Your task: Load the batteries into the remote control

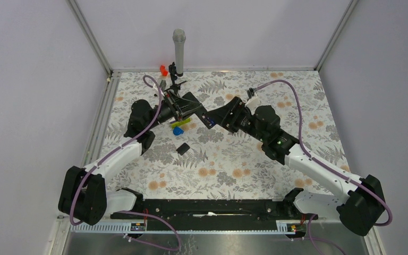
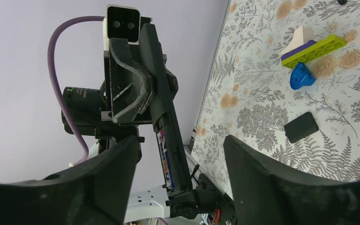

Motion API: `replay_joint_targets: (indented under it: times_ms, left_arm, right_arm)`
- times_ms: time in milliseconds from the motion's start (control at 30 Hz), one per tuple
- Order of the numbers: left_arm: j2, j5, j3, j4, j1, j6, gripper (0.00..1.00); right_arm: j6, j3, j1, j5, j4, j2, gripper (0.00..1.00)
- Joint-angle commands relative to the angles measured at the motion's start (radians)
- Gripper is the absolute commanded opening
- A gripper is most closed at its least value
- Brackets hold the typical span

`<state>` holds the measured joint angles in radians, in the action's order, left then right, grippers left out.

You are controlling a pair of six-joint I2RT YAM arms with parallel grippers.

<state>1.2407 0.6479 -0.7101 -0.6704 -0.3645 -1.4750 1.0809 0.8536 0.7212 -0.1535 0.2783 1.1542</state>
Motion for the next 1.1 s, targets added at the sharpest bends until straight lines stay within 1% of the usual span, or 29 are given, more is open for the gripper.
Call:
replay_joint_targets:
  times_ms: [0,133,267,433,467,600,700,800,833,867,933,1000,1033,1067]
  left_arm:
    - [-0.026,0.093,-0.075,0.056,0.007,0.198,0.0]
    - [-0.043,0.135,-0.098,0.163,0.017,0.33,0.0]
    - [-0.092,0.152,-0.122,0.303,0.049,0.479,0.0]
    - [-0.19,0.051,-0.126,0.54,0.202,0.581,0.0]
    - [-0.207,0.025,-0.134,0.592,0.227,0.602,0.0]
    - [-0.269,-0.178,-0.187,0.846,0.274,0.702,0.0]
    - [-0.32,-0.323,-0.208,0.945,0.287,0.741,0.0]
    - [-0.353,-0.44,-0.235,1.021,0.3,0.762,0.0]
    - [-0.361,-0.471,-0.243,1.043,0.304,0.767,0.0]
    - [-0.366,-0.493,-0.25,1.06,0.307,0.771,0.0]
    - [-0.375,-0.522,-0.259,1.079,0.311,0.774,0.0]
    - [-0.38,-0.533,-0.263,1.085,0.315,0.778,0.0]
    - [-0.38,-0.534,-0.265,1.09,0.317,0.78,0.0]
    - [-0.379,-0.535,-0.267,1.093,0.319,0.782,0.0]
  right_arm:
    - [-0.091,-0.047,0.003,0.034,0.109,-0.084,0.82]
    - [-0.177,-0.077,-0.009,-0.019,0.152,-0.116,0.84]
    - [-0.292,-0.06,-0.027,-0.112,0.097,-0.118,0.84]
    - [-0.404,0.006,-0.042,-0.158,-0.036,-0.062,0.83]
    - [-0.436,0.023,-0.042,-0.169,-0.059,-0.031,0.82]
    - [-0.561,0.075,-0.025,-0.228,-0.133,0.138,0.78]
    - [-0.662,0.106,0.049,-0.179,-0.151,0.264,0.79]
    - [-0.709,0.149,0.113,-0.078,-0.138,0.386,0.79]
    - [-0.717,0.167,0.128,-0.057,-0.125,0.423,0.77]
    - [-0.73,0.189,0.138,-0.048,-0.109,0.465,0.72]
    - [-0.755,0.251,0.16,-0.045,-0.08,0.555,0.61]
    - [-0.759,0.32,0.188,-0.044,-0.062,0.646,0.44]
    - [-0.746,0.356,0.198,-0.048,-0.06,0.69,0.4]
    - [-0.727,0.387,0.206,-0.077,-0.051,0.73,0.38]
